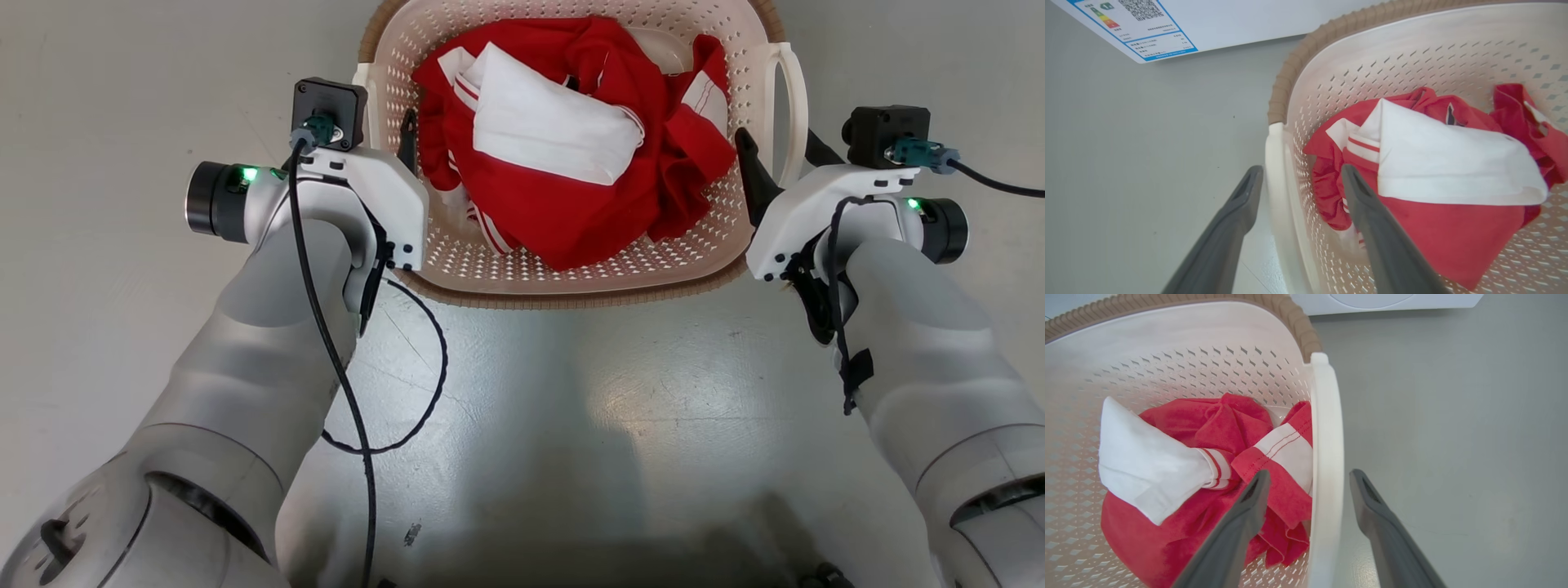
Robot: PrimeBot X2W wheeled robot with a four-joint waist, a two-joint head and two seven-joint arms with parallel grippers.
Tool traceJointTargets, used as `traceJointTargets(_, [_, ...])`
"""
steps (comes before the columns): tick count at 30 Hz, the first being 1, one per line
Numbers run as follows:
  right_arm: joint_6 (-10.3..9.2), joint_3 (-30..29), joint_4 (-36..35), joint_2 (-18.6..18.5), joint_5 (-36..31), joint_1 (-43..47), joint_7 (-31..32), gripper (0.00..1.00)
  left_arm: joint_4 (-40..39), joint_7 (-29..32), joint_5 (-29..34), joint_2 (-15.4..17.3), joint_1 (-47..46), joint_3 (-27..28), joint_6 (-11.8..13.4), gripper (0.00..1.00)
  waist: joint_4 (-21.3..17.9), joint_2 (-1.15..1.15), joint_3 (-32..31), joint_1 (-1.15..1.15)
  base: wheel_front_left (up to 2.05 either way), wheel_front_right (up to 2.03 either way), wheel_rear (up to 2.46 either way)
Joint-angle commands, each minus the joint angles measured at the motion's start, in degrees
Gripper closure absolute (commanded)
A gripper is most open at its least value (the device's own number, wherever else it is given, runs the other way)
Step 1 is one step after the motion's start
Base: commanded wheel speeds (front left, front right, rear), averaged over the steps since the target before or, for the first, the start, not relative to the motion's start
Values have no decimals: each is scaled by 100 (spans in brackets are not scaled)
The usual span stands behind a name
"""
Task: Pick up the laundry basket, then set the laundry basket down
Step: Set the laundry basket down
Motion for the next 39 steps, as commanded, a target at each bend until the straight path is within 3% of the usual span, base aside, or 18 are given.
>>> traceJointTargets(1, [35,9,-60,128,-56,204,-67,0,-66,-36,79,137,11,91,81,0,4,0,-6,0,0,0,0])
traceJointTargets(17, [35,-237,-60,129,-112,277,-217,0,-173,-36,191,189,182,270,108,0,-50,0,-344,0,0,0,0])
traceJointTargets(30, [35,-313,-88,129,-182,445,-379,0,-629,-36,249,254,735,704,126,0,-74,0,-1296,0,0,0,0])
traceJointTargets(39, [35,-665,-766,126,-652,1014,-386,0,-1278,-36,517,363,1404,1228,113,0,-51,0,-2185,0,0,0,0])
